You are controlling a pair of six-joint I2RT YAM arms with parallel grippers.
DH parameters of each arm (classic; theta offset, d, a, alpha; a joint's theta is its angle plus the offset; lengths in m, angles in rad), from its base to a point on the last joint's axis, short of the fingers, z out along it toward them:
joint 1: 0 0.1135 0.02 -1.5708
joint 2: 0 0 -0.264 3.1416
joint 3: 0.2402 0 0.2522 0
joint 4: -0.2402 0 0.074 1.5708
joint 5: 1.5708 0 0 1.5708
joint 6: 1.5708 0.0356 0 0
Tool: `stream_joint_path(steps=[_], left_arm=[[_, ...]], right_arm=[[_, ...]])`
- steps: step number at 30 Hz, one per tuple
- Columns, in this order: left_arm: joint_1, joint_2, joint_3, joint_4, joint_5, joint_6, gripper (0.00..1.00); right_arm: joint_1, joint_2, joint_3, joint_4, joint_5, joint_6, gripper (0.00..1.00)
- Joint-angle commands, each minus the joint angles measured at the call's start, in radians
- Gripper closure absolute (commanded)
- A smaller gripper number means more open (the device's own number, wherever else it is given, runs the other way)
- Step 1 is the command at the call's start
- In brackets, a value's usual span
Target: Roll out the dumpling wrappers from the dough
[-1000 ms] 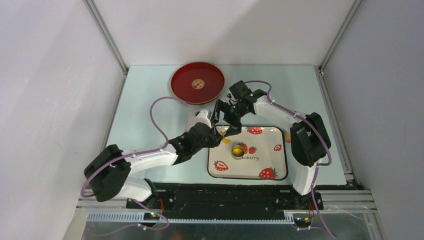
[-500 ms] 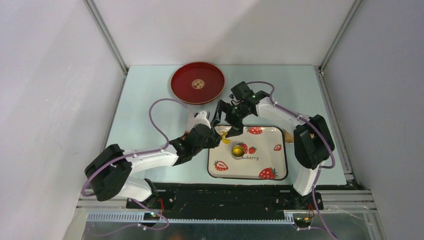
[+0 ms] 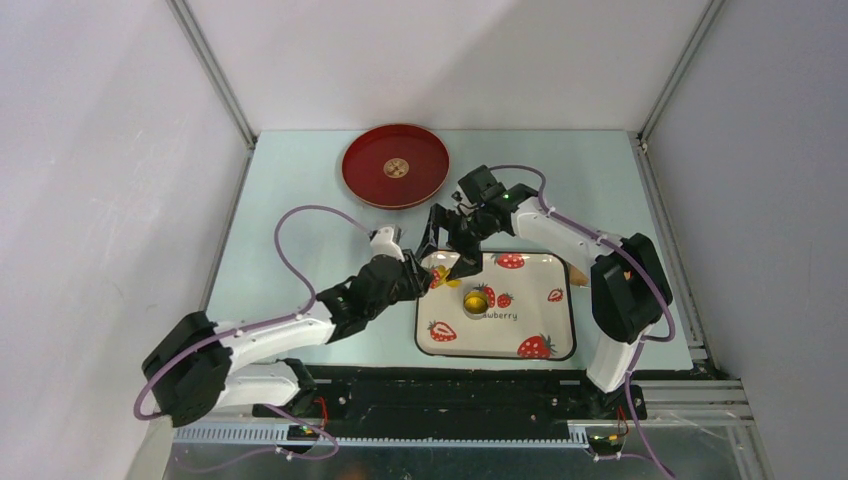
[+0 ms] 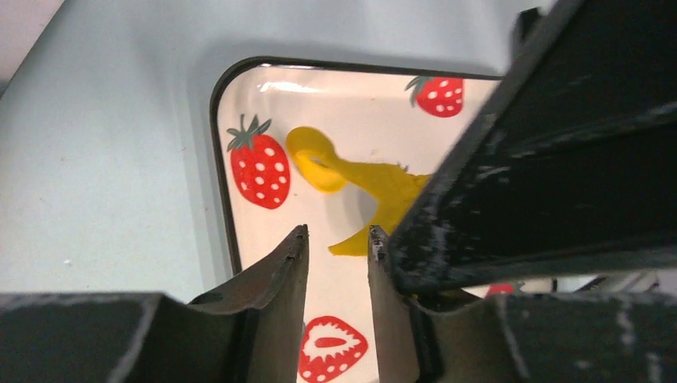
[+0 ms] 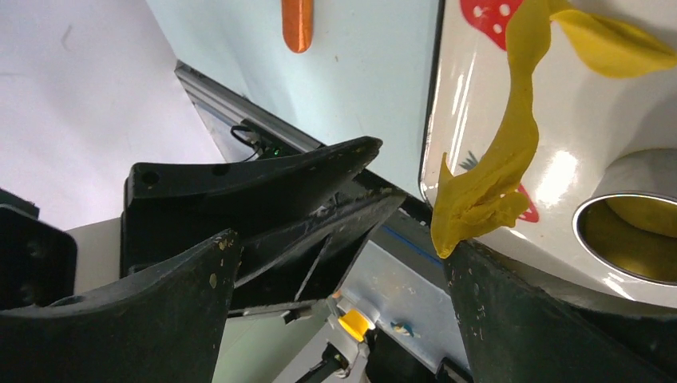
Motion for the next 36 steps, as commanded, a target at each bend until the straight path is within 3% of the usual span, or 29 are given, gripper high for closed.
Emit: stream_joint_path(steps=[1, 5, 15, 26, 36], left_arm=[[0.0, -0.099, 0.02, 0.081, -0.016, 0.069, 0.6], [-0.051, -0.15, 0.03, 0.075, -0.073, 0.179, 0.6], [-0.072, -0.127, 0.027, 0.056, -0.085, 0.292, 0.6], [-0.071, -0.206, -0.051, 0.085, -0.065, 0.383, 0.59], [-0.07, -0.236, -0.031, 0.091, 0.176, 0.51, 0.55]], right_arm=[[0.022, -0.031, -0.002, 0.001, -0.08, 0.004, 0.01], [0.014, -0.032, -0.002, 0.037, -0.106, 0.046, 0.01], [-0.014, -0.042, -0.002, 0.102, -0.194, 0.138, 0.01], [-0.031, -0.04, -0.002, 0.066, -0.189, 0.112, 0.01], [-0.055, -0.033, -0.002, 0.049, -0.196, 0.086, 0.01]])
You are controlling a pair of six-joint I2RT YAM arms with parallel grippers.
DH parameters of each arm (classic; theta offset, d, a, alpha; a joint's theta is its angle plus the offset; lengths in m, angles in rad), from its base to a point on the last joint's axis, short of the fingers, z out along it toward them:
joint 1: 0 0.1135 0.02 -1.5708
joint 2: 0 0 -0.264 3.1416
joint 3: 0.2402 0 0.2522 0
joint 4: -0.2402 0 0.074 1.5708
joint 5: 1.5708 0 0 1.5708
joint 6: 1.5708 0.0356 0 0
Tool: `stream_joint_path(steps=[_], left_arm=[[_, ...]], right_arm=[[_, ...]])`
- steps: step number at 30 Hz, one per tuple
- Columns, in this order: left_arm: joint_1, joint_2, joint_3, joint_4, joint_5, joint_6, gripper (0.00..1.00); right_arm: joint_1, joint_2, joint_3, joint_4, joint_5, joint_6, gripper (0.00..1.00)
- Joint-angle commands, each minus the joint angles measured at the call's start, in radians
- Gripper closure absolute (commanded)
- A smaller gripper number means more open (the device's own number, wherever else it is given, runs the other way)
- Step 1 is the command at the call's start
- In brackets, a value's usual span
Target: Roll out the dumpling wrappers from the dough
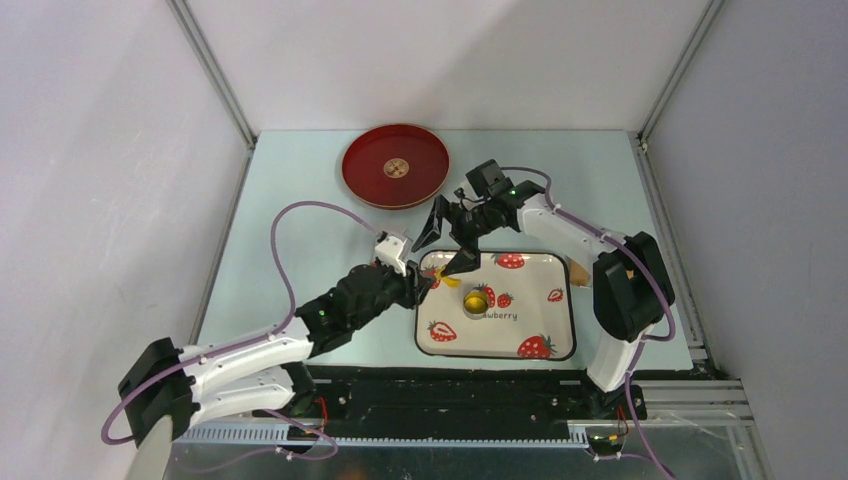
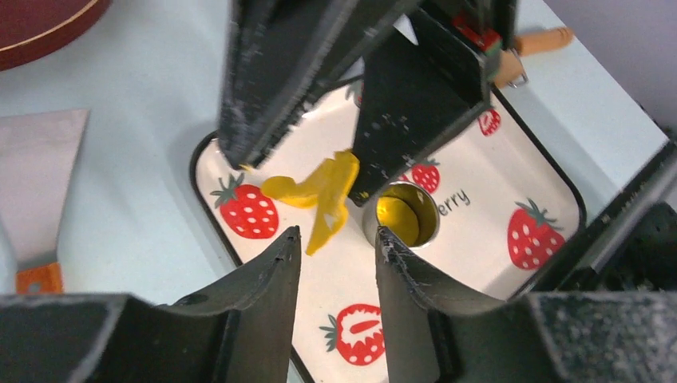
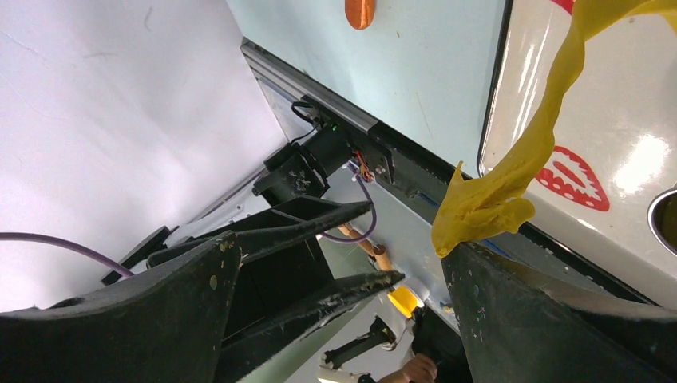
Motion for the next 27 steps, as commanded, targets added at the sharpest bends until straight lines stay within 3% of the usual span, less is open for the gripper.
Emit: stream_joint_path(steps=[1, 8, 17, 27], left_arm=[[-0.006, -0.003, 0.027, 0.039, 0.143, 0.088, 0.54], [-0.005, -0.004, -0.031, 0.122, 0.145, 0.084, 0.54], [-0.003, 0.052, -0.209, 0.497, 0.112, 0.017, 0.52], [-0.003, 0.167, -0.175, 0.565, 0.083, -0.002, 0.5]], right_arm=[[-0.009, -0.032, 0.002, -0.009, -0.032, -0.015, 0.01], [-0.025, -0.045, 0.002, -0.002, -0.048, -0.013, 0.01], [-0.04, -0.073, 0.002, -0.003, -0.066, -0.01, 0.01], [-0.026, -0.078, 0.002, -0.025, -0.051, -0.027, 0.01]])
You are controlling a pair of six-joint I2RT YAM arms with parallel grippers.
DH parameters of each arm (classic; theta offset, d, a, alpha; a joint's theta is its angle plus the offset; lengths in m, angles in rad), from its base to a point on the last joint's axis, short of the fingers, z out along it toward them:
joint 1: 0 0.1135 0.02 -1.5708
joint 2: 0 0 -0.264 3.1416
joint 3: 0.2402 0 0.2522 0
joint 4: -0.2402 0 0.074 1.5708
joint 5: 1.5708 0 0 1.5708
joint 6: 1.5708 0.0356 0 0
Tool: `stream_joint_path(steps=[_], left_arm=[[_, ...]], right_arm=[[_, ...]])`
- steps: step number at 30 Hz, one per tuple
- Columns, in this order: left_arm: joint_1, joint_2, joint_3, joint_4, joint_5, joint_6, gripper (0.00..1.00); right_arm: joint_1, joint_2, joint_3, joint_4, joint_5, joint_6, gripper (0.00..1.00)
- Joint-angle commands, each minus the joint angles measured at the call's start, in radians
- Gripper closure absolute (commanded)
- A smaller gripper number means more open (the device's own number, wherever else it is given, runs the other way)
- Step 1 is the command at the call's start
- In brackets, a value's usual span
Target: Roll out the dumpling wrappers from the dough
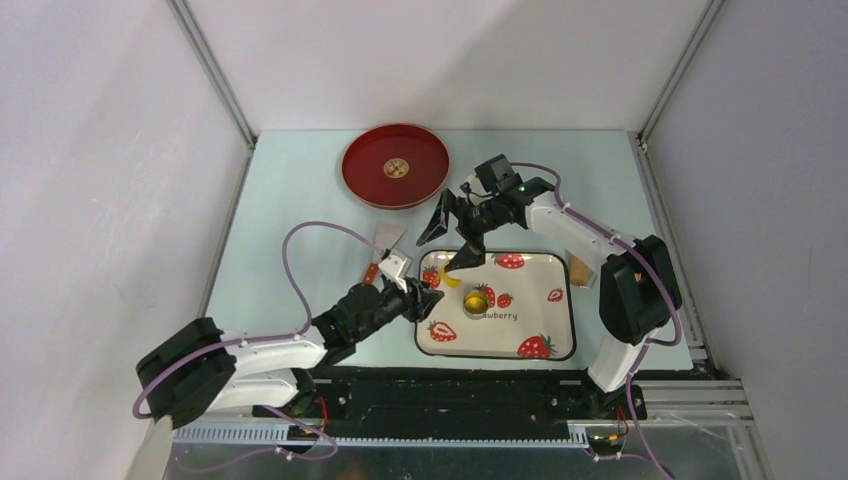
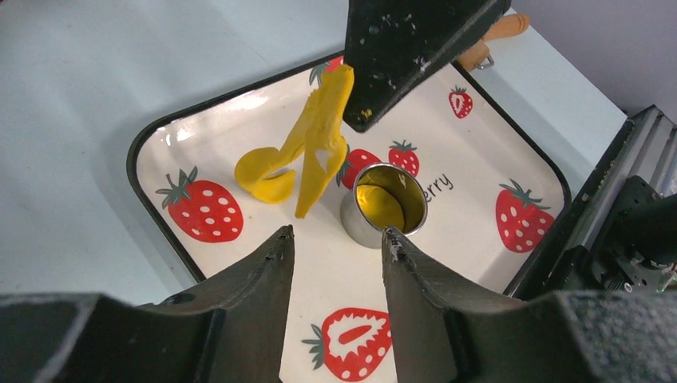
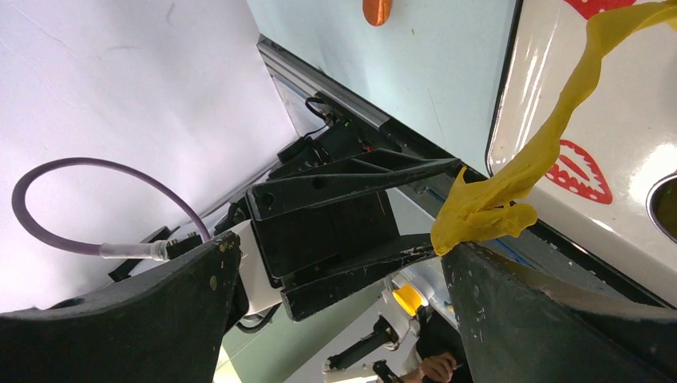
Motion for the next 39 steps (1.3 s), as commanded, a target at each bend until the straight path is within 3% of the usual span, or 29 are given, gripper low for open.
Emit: stream_joint_path(steps=[1, 7, 16, 28, 32, 39], left_arm=[[-0.002, 0.022, 0.046, 0.102, -0.054, -0.014, 0.5], [-0.002, 0.068, 0.072, 0.134, -0.09, -0.018, 0.55], [-0.001, 0.101, 0.065, 0.156, -0.132, -0.077, 0.74], [0.019, 0.101, 0.016, 0.175, -0.204, -0.129, 0.81], [0.021, 0.124, 0.029, 0.176, -0.191, -0.144, 0.75], [0.021, 0.216, 0.109, 0.171, -0.034, -0.148, 0.38]], right_arm=[[0.013, -0.046, 0.002, -0.016, -0.018, -0.012, 0.01], [0.023, -0.049, 0.002, -0.007, -0.019, 0.001, 0.01], [0.033, -0.051, 0.002, -0.016, -0.021, -0.006, 0.01], [0.038, -0.076, 0.002, -0.058, -0.036, -0.038, 0.01], [0.035, -0.083, 0.002, -0.078, -0.046, -0.062, 0.0], [0.008, -0.082, 0.002, -0.172, 0.043, -0.14, 0.01]])
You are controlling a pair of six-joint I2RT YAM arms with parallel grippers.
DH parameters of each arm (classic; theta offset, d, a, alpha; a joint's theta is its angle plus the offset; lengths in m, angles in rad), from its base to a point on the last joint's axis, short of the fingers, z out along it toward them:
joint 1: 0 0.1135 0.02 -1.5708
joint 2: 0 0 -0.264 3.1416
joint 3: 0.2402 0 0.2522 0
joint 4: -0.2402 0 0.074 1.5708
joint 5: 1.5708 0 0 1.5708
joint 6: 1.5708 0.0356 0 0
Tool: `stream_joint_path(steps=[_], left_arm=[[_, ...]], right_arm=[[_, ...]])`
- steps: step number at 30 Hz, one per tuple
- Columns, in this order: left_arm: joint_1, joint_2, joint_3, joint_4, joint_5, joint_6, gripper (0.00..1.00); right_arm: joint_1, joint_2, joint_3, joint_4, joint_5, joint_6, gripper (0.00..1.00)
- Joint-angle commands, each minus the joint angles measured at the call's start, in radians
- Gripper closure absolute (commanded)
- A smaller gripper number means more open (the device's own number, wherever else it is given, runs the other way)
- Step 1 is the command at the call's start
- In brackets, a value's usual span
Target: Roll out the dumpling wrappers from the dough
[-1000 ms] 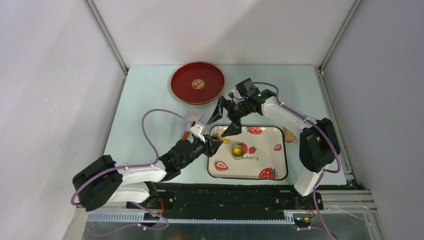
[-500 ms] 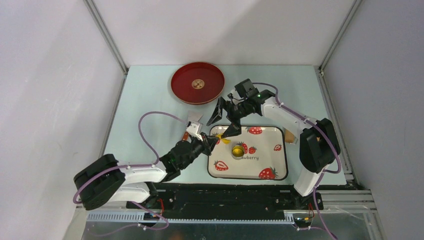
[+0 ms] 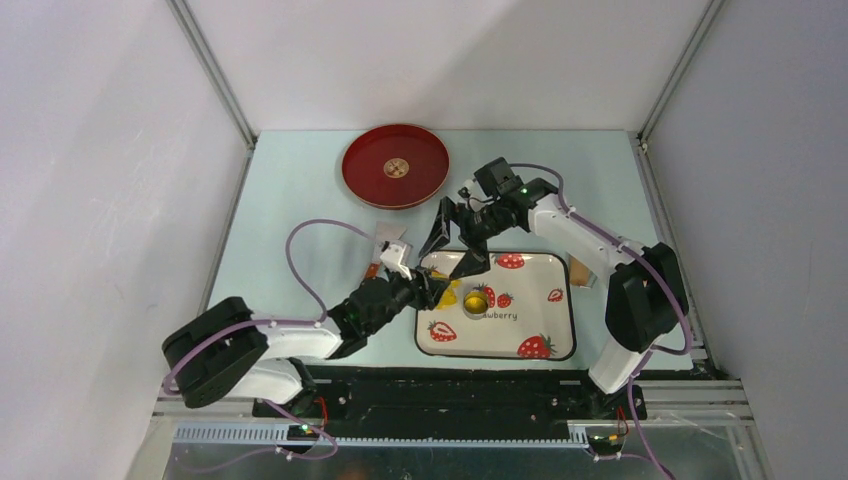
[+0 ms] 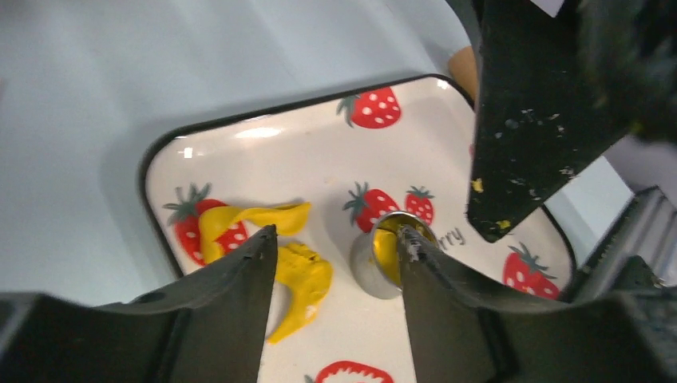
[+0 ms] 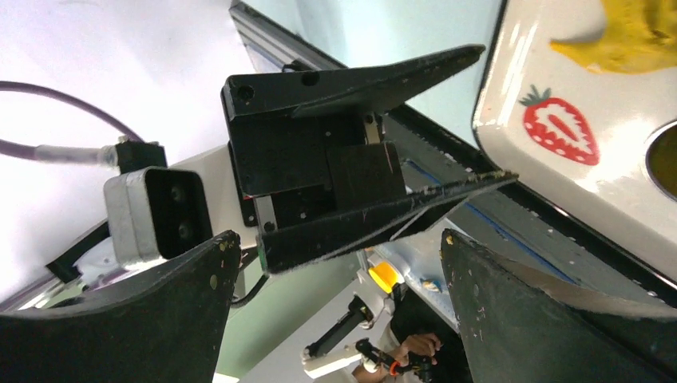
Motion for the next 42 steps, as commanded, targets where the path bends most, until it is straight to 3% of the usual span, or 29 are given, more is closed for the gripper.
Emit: stream_joint_path(steps=[1, 5, 14, 18, 22, 25, 29, 36, 42], left_arm=[[0.005, 0.065, 0.078, 0.034, 0.094, -0.036, 0.35], [0.006, 0.085, 0.083, 0.012, 0.086, -0.081, 0.21], [0.059, -0.079, 0.047, -0.12, 0.045, -0.141, 0.16], [0.108, -0.148, 0.103, -0.308, 0.103, -0.175, 0.16], [0.136, -0.111, 0.241, -0.576, 0.231, -0.186, 0.17], [0.137, 0.012, 0.349, -0.748, 0.362, -0.215, 0.25], [0.109, 0.146, 0.444, -0.786, 0.454, -0.277, 0.37], [0.063, 0.31, 0.61, -0.937, 0.441, -0.29, 0.45], [0.047, 0.402, 0.66, -0.952, 0.441, -0.302, 0.55]], right_arm=[[-0.024, -0.033, 0.002, -0.081, 0.07, -0.078, 0.01], [-0.061, -0.056, 0.002, -0.14, 0.139, -0.126, 0.01], [-0.184, -0.128, -0.002, -0.233, 0.282, -0.274, 0.01], [-0.22, -0.145, -0.031, -0.276, 0.345, -0.354, 0.01], [-0.243, -0.169, -0.111, -0.284, 0.388, -0.394, 0.01], [-0.268, -0.201, -0.185, -0.238, 0.353, -0.395, 0.11], [-0.289, -0.227, -0.277, -0.198, 0.324, -0.393, 0.21], [-0.378, -0.307, -0.418, -0.161, 0.275, -0.405, 0.27], [-0.457, -0.352, -0.49, -0.169, 0.252, -0.445, 0.29]])
